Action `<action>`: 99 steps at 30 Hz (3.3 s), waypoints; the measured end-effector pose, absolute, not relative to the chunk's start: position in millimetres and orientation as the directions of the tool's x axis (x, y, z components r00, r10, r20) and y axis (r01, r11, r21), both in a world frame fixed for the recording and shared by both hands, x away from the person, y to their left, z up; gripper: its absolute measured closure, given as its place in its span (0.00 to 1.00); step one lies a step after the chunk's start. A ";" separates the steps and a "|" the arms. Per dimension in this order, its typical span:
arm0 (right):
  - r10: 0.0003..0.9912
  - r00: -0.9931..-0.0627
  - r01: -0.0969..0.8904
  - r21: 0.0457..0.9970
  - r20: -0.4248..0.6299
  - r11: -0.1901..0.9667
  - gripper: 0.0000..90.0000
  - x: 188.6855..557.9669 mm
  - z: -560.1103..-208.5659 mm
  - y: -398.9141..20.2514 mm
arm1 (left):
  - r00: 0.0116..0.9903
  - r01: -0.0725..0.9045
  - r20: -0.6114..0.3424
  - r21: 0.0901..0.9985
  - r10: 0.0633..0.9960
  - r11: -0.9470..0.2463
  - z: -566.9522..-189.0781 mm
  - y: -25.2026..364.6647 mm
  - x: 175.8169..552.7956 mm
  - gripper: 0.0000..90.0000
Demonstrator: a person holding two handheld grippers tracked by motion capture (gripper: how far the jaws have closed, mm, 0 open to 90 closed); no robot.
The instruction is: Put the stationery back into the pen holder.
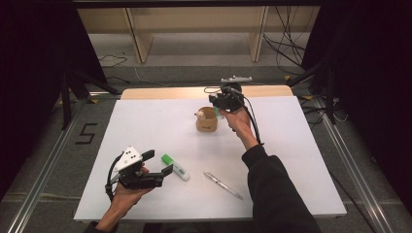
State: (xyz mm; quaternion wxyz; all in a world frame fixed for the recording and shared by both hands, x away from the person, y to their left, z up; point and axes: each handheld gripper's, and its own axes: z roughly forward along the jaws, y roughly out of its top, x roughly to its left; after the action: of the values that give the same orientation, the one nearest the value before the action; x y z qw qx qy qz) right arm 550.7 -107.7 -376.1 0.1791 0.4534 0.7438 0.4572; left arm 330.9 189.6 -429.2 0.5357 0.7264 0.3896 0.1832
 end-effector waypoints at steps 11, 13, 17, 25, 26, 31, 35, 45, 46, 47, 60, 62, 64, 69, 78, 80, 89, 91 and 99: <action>0.845 -0.517 0.509 0.844 0.139 0.172 0.73 559.9 -375.6 -97.6 | 0.633 0.368 -0.150 0.921 0.759 -0.126 -428.9 189.8 330.8 0.13; 0.845 -0.518 0.508 0.843 0.135 0.177 0.73 561.2 -376.6 -94.9 | 0.635 0.367 -0.148 0.922 0.758 -0.127 -428.7 189.7 330.6 0.13; 0.848 -0.514 0.509 0.841 0.129 0.181 0.73 564.3 -379.1 -89.7 | 0.634 0.367 -0.149 0.921 0.759 -0.126 -428.7 189.3 330.5 0.13; 0.852 -0.512 0.503 0.843 0.112 0.191 0.73 572.4 -380.8 -78.4 | 0.636 0.368 -0.151 0.921 0.757 -0.126 -428.6 188.7 331.1 0.13; 0.851 -0.512 0.505 0.842 0.114 0.192 0.73 572.8 -381.3 -77.0 | 0.636 0.367 -0.149 0.922 0.757 -0.126 -428.4 189.2 331.0 0.13; 0.852 -0.513 0.502 0.841 0.101 0.202 0.73 574.4 -385.1 -72.3 | 0.636 0.366 -0.148 0.922 0.757 -0.127 -428.2 190.2 330.8 0.13; 0.853 -0.511 0.502 0.842 0.104 0.198 0.73 577.4 -386.9 -71.2 | 0.638 0.365 -0.148 0.922 0.756 -0.127 -428.2 190.0 330.3 0.13; 0.856 -0.507 0.511 0.835 0.102 0.203 0.73 581.2 -394.0 -68.6 | 0.636 0.365 -0.151 0.923 0.757 -0.123 -428.0 190.6 330.0 0.13; 0.856 -0.507 0.509 0.836 0.102 0.202 0.73 581.3 -394.4 -68.0 | 0.636 0.366 -0.152 0.923 0.757 -0.122 -428.0 190.6 330.0 0.13; 0.855 -0.508 0.509 0.837 0.102 0.202 0.73 581.3 -394.9 -67.3 | 0.637 0.365 -0.151 0.923 0.756 -0.123 -428.0 190.5 330.1 0.13; 0.857 -0.508 0.513 0.831 0.090 0.217 0.73 583.2 -401.7 -62.8 | 0.636 0.366 -0.152 0.923 0.756 -0.122 -427.7 191.0 329.7 0.13; 0.855 -0.511 0.511 0.831 0.087 0.221 0.73 583.0 -402.1 -62.6 | 0.637 0.365 -0.152 0.923 0.756 -0.122 -427.7 190.8 329.6 0.13; 0.855 -0.511 0.510 0.831 0.085 0.223 0.73 583.0 -403.0 -62.0 | 0.637 0.365 -0.152 0.923 0.756 -0.122 -427.7 190.7 329.5 0.13; 0.855 -0.512 0.513 0.828 0.084 0.225 0.73 583.3 -404.0 -61.9 | 0.637 0.365 -0.151 0.923 0.756 -0.124 -427.7 191.3 329.6 0.13; 0.857 -0.508 0.520 0.824 0.086 0.225 0.73 583.0 -406.2 -60.8 | 0.638 0.364 -0.149 0.923 0.756 -0.125 -427.6 191.3 329.4 0.13; 0.859 -0.506 0.519 0.824 0.082 0.227 0.73 582.8 -406.7 -60.3 | 0.638 0.364 -0.149 0.923 0.756 -0.125 -427.6 191.2 329.3 0.13; 0.859 -0.504 0.534 0.815 0.095 0.224 0.69 583.0 -409.0 -61.3 | 0.638 0.365 -0.149 0.923 0.756 -0.125 -427.8 191.1 329.3 0.13; 0.855 -0.507 0.532 0.820 0.110 0.210 0.69 582.0 -406.5 -62.3 | 0.637 0.364 -0.149 0.923 0.756 -0.126 -427.9 191.2 329.3 0.13; 0.830 -0.544 0.486 0.853 0.124 0.191 0.59 572.3 -386.3 -67.3 | 0.637 0.366 -0.149 0.922 0.757 -0.126 -428.2 190.4 329.0 0.13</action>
State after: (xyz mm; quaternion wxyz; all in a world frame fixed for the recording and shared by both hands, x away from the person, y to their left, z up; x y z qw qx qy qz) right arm 572.3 -67.3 -386.3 0.1872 0.4395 0.7487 0.4597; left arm 329.0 190.4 -428.2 0.5370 0.7280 0.3855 0.1820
